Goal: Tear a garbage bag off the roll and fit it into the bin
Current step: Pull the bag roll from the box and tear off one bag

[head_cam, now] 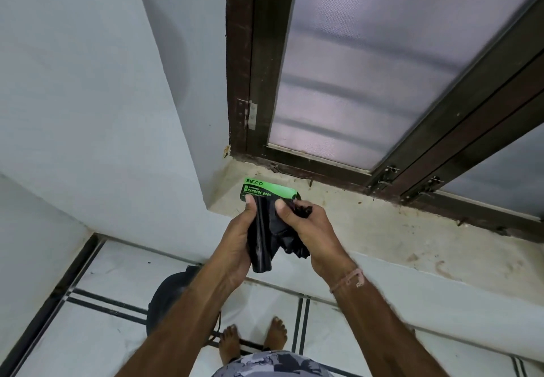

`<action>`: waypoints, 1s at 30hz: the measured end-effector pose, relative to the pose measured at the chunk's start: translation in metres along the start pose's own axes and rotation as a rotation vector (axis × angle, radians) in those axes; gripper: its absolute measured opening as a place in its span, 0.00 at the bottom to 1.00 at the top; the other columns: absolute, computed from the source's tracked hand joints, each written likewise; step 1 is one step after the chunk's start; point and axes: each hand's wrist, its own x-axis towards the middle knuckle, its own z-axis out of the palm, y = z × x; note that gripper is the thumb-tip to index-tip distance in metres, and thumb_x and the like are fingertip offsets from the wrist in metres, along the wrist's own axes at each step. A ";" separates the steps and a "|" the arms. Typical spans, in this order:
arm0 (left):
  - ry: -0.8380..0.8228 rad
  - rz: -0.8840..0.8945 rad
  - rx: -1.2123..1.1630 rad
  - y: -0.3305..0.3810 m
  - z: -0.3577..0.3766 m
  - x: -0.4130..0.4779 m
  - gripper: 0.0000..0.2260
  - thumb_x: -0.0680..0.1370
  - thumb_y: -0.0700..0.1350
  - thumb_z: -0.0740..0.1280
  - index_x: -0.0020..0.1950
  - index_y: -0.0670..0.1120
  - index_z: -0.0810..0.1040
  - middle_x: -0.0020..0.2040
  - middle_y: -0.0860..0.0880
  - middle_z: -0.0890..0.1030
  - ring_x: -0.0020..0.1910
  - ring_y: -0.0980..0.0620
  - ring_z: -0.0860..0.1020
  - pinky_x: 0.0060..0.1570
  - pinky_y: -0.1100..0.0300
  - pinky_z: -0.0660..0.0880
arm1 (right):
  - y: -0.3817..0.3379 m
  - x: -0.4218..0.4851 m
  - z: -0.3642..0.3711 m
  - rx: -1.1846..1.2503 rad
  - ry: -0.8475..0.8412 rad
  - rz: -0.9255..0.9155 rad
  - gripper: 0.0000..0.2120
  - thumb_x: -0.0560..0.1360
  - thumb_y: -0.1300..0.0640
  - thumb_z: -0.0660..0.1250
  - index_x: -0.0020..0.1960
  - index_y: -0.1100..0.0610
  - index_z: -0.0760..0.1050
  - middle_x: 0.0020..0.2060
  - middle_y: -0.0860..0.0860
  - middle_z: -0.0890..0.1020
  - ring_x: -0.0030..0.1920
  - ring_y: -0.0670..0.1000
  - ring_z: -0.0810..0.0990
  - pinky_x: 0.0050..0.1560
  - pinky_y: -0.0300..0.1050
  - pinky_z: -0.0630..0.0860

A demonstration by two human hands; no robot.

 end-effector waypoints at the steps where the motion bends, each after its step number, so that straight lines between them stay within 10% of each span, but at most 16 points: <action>1: -0.006 0.002 -0.006 0.000 -0.001 -0.001 0.26 0.83 0.63 0.54 0.64 0.46 0.82 0.59 0.41 0.86 0.58 0.44 0.85 0.51 0.55 0.82 | 0.000 -0.002 0.002 0.016 0.004 -0.005 0.13 0.80 0.53 0.73 0.51 0.65 0.83 0.36 0.61 0.82 0.34 0.61 0.76 0.28 0.46 0.71; 10: 0.012 -0.036 -0.009 0.006 -0.018 -0.004 0.29 0.82 0.65 0.54 0.69 0.46 0.80 0.62 0.42 0.84 0.63 0.43 0.82 0.62 0.48 0.77 | 0.007 0.000 0.008 -0.009 0.117 0.004 0.07 0.83 0.60 0.69 0.48 0.62 0.81 0.37 0.58 0.82 0.24 0.47 0.78 0.22 0.37 0.71; 16: -0.003 -0.036 0.001 0.007 -0.021 -0.005 0.29 0.83 0.64 0.53 0.68 0.46 0.80 0.61 0.42 0.85 0.61 0.44 0.84 0.58 0.50 0.80 | 0.015 0.011 0.013 0.047 0.207 0.069 0.12 0.85 0.56 0.65 0.63 0.62 0.80 0.59 0.63 0.85 0.58 0.60 0.86 0.39 0.39 0.81; 20: -0.016 -0.032 0.028 0.008 -0.019 -0.005 0.28 0.84 0.64 0.52 0.67 0.47 0.80 0.60 0.42 0.86 0.60 0.44 0.84 0.55 0.52 0.81 | 0.003 0.001 0.016 0.042 0.079 0.108 0.17 0.83 0.45 0.67 0.59 0.59 0.83 0.48 0.54 0.90 0.48 0.51 0.89 0.39 0.40 0.81; 30: -0.006 -0.055 -0.019 0.011 -0.019 -0.004 0.26 0.83 0.62 0.56 0.67 0.46 0.81 0.60 0.41 0.86 0.59 0.43 0.85 0.51 0.52 0.82 | 0.001 0.000 0.019 0.095 0.076 0.004 0.04 0.78 0.61 0.75 0.44 0.59 0.85 0.35 0.50 0.87 0.35 0.48 0.85 0.31 0.38 0.78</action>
